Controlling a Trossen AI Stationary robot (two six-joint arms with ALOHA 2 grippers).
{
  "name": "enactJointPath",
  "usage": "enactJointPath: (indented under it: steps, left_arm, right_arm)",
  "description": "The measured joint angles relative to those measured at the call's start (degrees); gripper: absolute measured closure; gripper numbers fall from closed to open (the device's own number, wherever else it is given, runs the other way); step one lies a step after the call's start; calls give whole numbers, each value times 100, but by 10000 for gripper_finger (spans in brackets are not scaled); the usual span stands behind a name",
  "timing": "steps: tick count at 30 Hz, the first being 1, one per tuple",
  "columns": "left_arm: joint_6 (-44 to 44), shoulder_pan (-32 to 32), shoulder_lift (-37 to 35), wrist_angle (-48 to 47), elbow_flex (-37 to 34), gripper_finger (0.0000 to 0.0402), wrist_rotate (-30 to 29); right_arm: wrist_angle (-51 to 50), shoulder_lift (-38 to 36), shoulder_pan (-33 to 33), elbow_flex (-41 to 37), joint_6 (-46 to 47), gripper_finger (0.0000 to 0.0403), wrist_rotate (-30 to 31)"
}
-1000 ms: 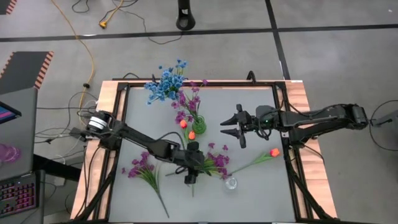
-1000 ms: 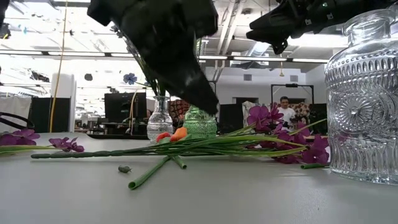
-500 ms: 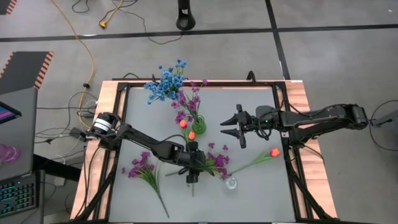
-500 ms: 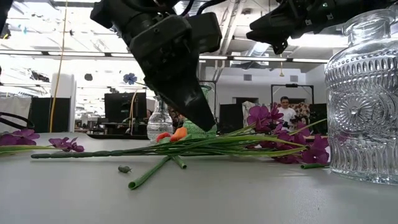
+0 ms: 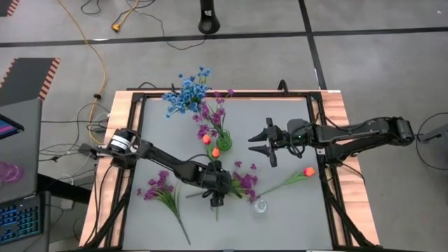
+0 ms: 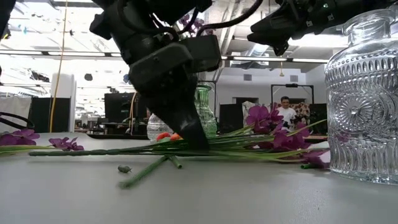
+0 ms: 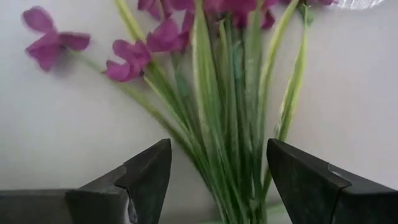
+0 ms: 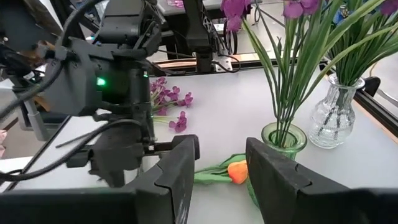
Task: Sort flowers into vase by color
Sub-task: Put the right violet flowers into the green vase
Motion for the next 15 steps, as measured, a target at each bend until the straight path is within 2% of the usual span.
enactJointPath:
  steps: [8,15]
  left_arm:
    - [-73,2,94,38,7,159,-99]
    - [-251,9,113,54,9,247,-131]
  right_arm:
    - [-11,0,-7,0,0,230,3]
    - [-8,0,-7,0,0,230,3]
